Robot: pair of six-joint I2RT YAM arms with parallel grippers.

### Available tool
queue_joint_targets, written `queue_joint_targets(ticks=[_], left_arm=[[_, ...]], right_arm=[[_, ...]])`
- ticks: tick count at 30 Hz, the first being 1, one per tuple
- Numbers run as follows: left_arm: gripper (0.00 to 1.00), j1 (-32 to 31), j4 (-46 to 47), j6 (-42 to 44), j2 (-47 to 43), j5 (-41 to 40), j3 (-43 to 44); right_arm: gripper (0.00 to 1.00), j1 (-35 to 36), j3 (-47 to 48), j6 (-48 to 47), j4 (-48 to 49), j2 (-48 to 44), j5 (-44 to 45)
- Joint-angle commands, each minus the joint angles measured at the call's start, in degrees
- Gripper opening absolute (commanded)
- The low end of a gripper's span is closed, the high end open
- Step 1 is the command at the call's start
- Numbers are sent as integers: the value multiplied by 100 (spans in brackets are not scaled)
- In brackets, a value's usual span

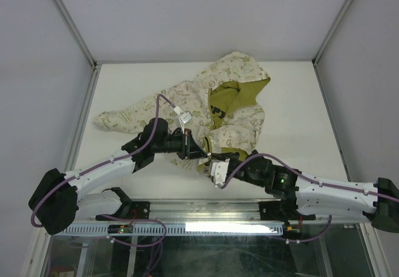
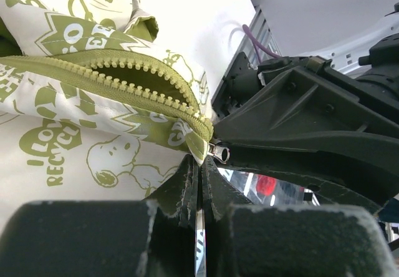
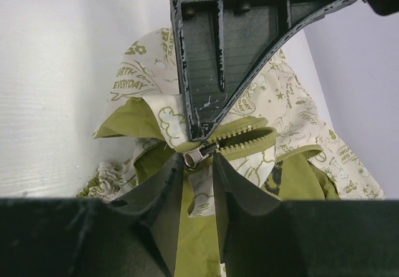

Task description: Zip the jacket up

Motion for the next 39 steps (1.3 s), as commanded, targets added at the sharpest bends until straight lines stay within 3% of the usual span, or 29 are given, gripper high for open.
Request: queue_joint_targets(ticks=[1,20,24,26,39], left_arm=[[0,46,-5,202,-67,57,259],[0,48,-50,308,-166,79,267],[0,44,-48,316,-165,136,268],[0,41,-56,319,-149,167,270],[0,-16,-654,581,59,309,268]], right_arm=[[28,28,404,290,70,17,-48],[21,-105,536,656,-82,285,-156],[12,-173,507,635,20,352,-153],[0,-201,505,634,61,363,-154],[0,-825,733,1067,269,501,-513]])
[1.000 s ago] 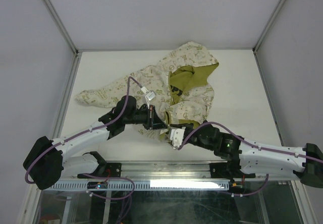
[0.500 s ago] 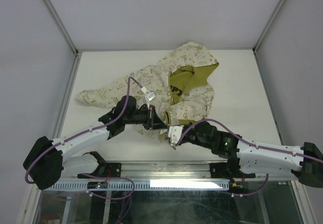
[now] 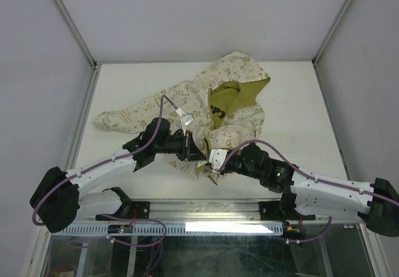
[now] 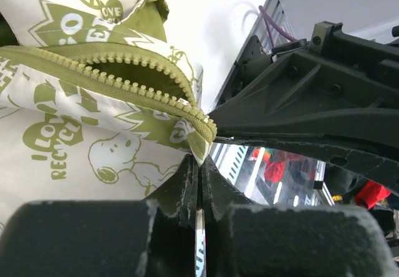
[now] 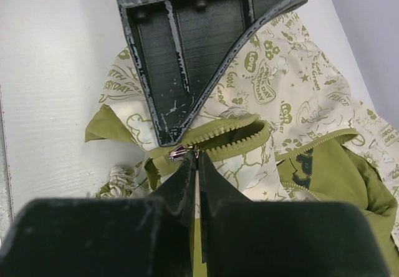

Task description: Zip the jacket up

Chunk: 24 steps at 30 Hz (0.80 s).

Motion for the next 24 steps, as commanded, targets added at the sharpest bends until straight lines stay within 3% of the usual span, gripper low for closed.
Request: queue_joint_targets(ticks=[1,8,15,24], left_arm=[[0,-15,-357,275,-51,189,220],[0,-50,-1129,544,-67,-271,290],[45,-36,-1382,-256,-1062,-2133,267],[58,-41,-1234,-1747,-2173,-3009,-359]], right_arm=[[0,-390,420,360,514,181,-39],[0,-1074,836,1080,712,524,-516],[0,-1090,1118,1535,365,905,-1149],[0,-914,1323,2319,724,1333,-1594]])
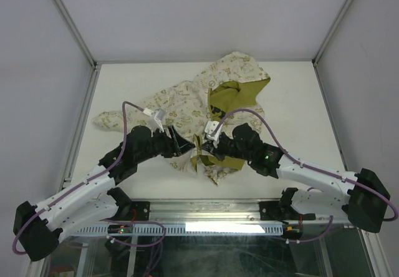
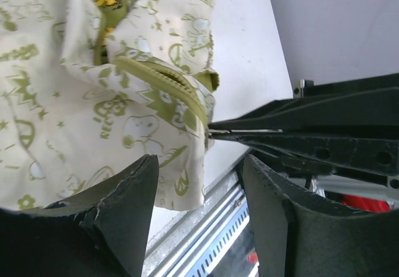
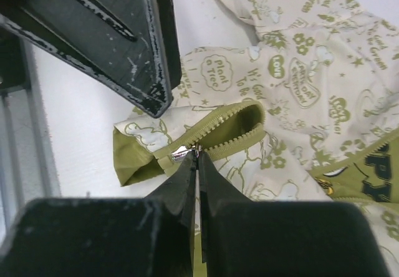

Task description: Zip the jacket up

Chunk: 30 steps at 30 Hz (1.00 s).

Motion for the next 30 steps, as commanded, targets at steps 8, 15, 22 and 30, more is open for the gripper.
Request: queue_joint_targets(ticks=[8,15,22,30], left_arm=[[52,-23,452,-1460,-744,-466,-815],[41,-25,670,-1527,-957,-315,-949],[24,-23,924,-1532,-847,-11,-1021],[0,-26,945,-1286,-622,507,-929]], right_arm=[[0,275,745,856,728,592,-125],[0,285,769,926,715,619,-165],[0,285,733,945,732,593,-173],[0,209,866,743,541,583,298]])
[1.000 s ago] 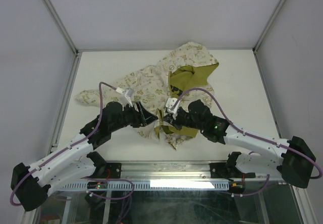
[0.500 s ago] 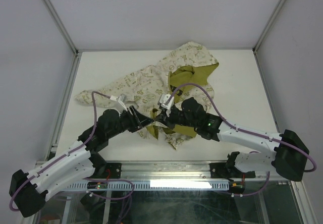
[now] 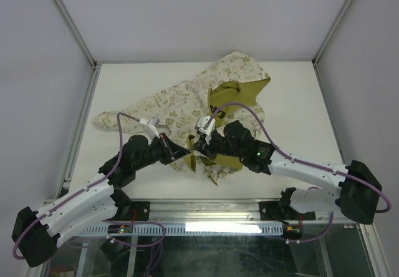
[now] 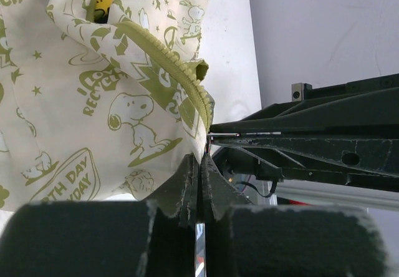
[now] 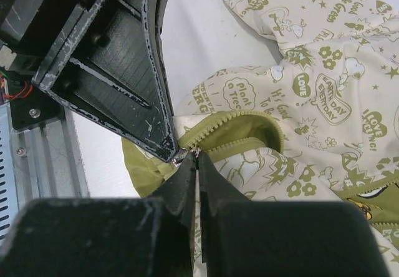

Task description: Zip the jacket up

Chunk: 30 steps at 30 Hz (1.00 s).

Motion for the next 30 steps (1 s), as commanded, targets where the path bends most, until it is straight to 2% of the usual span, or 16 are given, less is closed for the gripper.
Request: queue_joint_targets(ticks=[1,7,15,17,21,26,27,30], left_arm=[[0,-35,298,241,168,703,149],[0,-44,87,663,587,1527,371],[0,-48,-648,1365,718,1814,738],[0,-50,-949,1468,787,1688,790],[1,-47,-1273,1575,731,942,895],[35,-47,-1309,1352,431,34,1190],[39,-48,-1311,1244,334,-148,1201],[42,-45,-1301,811,-28,-478,1189]], right_arm=[[0,-98,419,-120,243,-72,422],[0,-417,764,-263,-78,138,734],[0,-881,1005,-244,-183,510,1102],[0,-1018,1015,-195,-160,432,969],[0,-1043,1137,-272,-412,374,250],[0,-940,1138,-31,-651,433,-233],[0,-892,1093,22,-598,408,-204],[0,-764,1042,193,-509,361,-126]])
